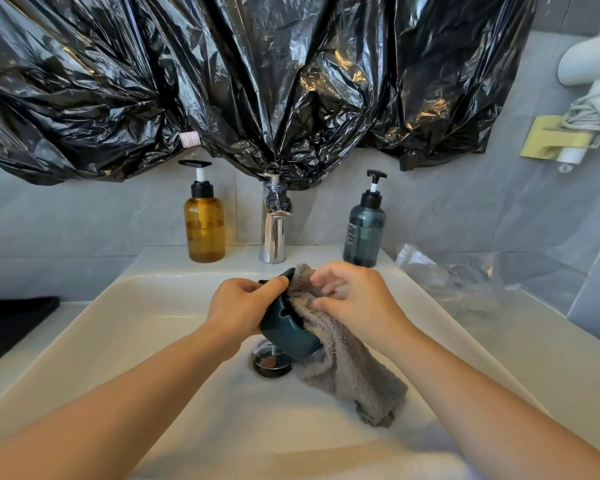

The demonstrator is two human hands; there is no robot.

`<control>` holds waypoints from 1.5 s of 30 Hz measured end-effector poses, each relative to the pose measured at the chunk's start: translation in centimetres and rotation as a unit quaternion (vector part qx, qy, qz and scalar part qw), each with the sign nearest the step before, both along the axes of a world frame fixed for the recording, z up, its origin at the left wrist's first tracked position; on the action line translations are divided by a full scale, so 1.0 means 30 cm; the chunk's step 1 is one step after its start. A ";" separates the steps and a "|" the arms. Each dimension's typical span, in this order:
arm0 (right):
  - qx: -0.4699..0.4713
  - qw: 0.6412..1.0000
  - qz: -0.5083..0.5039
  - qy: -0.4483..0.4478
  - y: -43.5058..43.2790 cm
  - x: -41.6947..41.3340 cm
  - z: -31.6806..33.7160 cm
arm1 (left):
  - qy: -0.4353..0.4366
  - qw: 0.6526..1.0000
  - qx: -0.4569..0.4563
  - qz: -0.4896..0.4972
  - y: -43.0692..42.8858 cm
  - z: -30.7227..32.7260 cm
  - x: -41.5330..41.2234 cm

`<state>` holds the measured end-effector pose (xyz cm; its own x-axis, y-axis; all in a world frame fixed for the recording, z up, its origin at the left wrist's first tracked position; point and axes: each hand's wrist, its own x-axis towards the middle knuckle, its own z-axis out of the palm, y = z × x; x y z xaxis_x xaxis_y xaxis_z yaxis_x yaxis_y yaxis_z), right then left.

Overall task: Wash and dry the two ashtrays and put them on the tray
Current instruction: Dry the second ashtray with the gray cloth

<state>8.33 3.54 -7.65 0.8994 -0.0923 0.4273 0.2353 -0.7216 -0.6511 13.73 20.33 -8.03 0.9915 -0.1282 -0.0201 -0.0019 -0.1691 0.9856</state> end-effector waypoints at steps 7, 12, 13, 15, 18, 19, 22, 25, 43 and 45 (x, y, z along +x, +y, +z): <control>-0.116 0.991 0.058 0.015 -0.027 -0.046 0.025 | 0.007 1.000 -0.018 0.013 0.013 -0.002 0.012; -0.299 0.944 0.084 0.113 0.002 -0.020 -0.002 | 0.013 0.998 -0.051 0.030 0.021 0.010 0.016; -0.311 0.940 0.081 0.112 0.005 -0.021 0.000 | 0.015 0.998 -0.054 0.029 0.022 0.013 0.016; -0.323 0.936 0.085 0.110 0.015 -0.027 0.008 | 0.013 0.998 -0.056 0.020 0.022 0.020 0.011; -0.331 0.933 0.089 0.108 0.032 -0.030 0.010 | -0.002 0.999 -0.036 -0.003 0.014 0.024 -0.003; -0.328 0.934 0.090 0.106 0.034 -0.027 0.006 | -0.006 1.000 -0.027 -0.007 0.012 0.025 -0.006; -0.318 0.938 0.097 0.100 0.032 -0.017 -0.003 | -0.003 1.000 -0.014 -0.017 0.010 0.026 -0.009; -0.301 0.944 0.107 0.081 0.030 -0.013 -0.001 | 0.010 0.999 -0.032 -0.040 0.015 0.029 -0.010; -0.100 0.968 0.198 0.118 0.040 -0.018 0.023 | 0.030 0.996 -0.073 -0.030 0.013 0.028 -0.013; -0.078 0.972 0.184 0.120 0.033 -0.018 0.028 | 0.026 0.997 -0.073 -0.030 0.011 0.033 -0.015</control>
